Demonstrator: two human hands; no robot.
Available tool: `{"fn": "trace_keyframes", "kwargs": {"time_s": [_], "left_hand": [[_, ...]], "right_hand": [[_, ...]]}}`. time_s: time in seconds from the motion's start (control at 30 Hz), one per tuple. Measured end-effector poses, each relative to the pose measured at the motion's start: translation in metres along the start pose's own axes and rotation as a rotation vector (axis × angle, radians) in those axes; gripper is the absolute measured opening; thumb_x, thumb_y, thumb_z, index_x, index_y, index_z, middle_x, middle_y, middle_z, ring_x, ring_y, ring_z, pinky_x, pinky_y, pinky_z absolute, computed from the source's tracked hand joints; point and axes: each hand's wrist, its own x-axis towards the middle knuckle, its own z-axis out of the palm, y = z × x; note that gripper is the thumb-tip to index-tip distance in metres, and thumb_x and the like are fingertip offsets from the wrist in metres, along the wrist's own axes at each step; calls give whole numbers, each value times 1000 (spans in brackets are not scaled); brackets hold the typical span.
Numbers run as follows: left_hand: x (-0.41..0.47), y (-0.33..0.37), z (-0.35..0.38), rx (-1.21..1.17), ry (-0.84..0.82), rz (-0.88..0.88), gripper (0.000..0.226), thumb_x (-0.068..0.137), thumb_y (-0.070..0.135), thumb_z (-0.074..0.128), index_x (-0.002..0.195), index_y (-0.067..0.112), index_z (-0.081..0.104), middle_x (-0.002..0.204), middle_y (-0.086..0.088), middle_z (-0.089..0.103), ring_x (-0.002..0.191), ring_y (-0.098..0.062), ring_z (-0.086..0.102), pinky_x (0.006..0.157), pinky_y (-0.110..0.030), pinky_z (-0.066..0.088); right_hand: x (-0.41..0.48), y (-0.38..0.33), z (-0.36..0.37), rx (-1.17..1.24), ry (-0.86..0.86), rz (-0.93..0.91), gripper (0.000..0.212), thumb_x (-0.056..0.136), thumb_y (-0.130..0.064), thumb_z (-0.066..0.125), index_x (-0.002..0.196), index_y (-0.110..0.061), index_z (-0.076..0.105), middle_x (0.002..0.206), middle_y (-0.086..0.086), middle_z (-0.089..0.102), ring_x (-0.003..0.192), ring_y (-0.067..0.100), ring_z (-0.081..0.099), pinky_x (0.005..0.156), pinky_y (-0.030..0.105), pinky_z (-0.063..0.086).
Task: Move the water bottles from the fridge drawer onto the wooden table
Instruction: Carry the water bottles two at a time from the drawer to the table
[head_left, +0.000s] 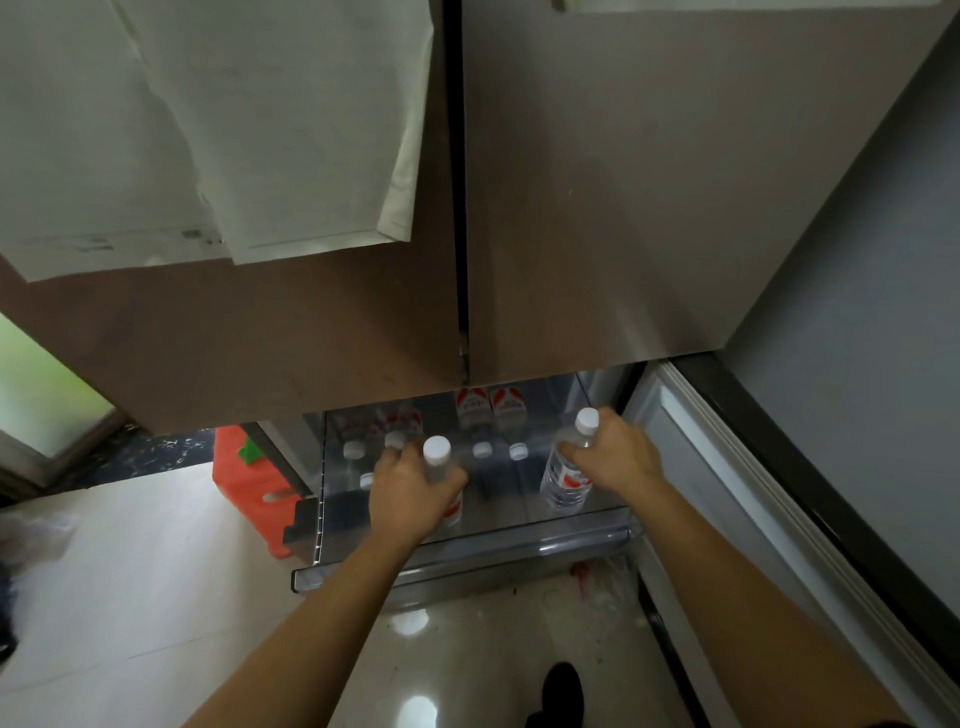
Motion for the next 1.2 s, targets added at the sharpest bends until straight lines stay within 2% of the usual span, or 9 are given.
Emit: {"fn": "trace_keyframes", "kwargs": {"time_s": [0.13,0.27,0.37,0.53,0.67,0.77,0.9,1.07,1.2], "left_hand": [[-9,-9,12,-45,-95,-110,67,81,58,65,133,23,42,132,-12,44,115,-34,54,96,-46,48],[-14,-5,20,-2,-111,-69,87,65,48,87,131,22,37,135,-10,49,118,-32,57,93,-42,50],[-14,-6,24,-87,-67,-55,81,62,31,91,120,25,34,125,-8,56,109,-30,61,82,-35,51],[-14,-13,18,-256,31,-127,68,66,17,88,109,20,35,99,-1,59,97,-31,65,75,-35,53],[-24,-8,-2,-365,123,-41,60,74,27,84,112,33,38,103,4,64,96,-17,66,77,-31,56],[-32,-4,-31,-421,297,65,64,73,31,86,122,32,45,113,8,59,106,-6,59,94,-35,53],[-55,3,-83,-422,534,124,76,72,34,87,123,59,37,118,27,52,114,0,54,94,-20,50],[-108,-13,-143,-477,785,56,73,68,40,86,130,37,47,120,4,60,113,-20,61,94,-46,54],[-168,-35,-192,-448,980,-55,90,71,21,89,142,32,35,131,13,57,121,-15,58,99,-42,52]], "right_hand": [[3,14,7,40,56,52,64,72,-51,83,120,-17,57,111,5,66,92,22,60,72,31,46],[2,18,22,58,94,-9,79,58,-47,92,122,-21,53,119,7,54,108,28,58,89,41,53],[-4,21,42,179,3,-68,94,58,-30,96,135,-22,42,132,8,51,122,30,51,100,46,49],[-13,12,56,274,90,-100,79,72,-18,87,134,-24,40,132,8,57,118,32,57,91,38,50],[-25,-10,49,408,68,-157,74,71,-23,89,126,-30,40,124,2,60,112,27,59,80,27,47],[-38,-37,44,489,38,-340,72,69,-27,90,118,-46,41,117,-10,59,106,14,59,74,12,44],[-53,-85,48,440,-52,-648,72,69,-34,90,117,-60,43,127,-19,57,117,9,54,93,30,53],[-83,-156,73,502,-196,-973,74,72,-45,86,131,-57,44,136,-25,54,125,-2,51,103,26,49],[-135,-218,106,548,-391,-1154,80,74,-61,75,137,-68,26,145,-18,50,132,5,48,106,26,44]]}}
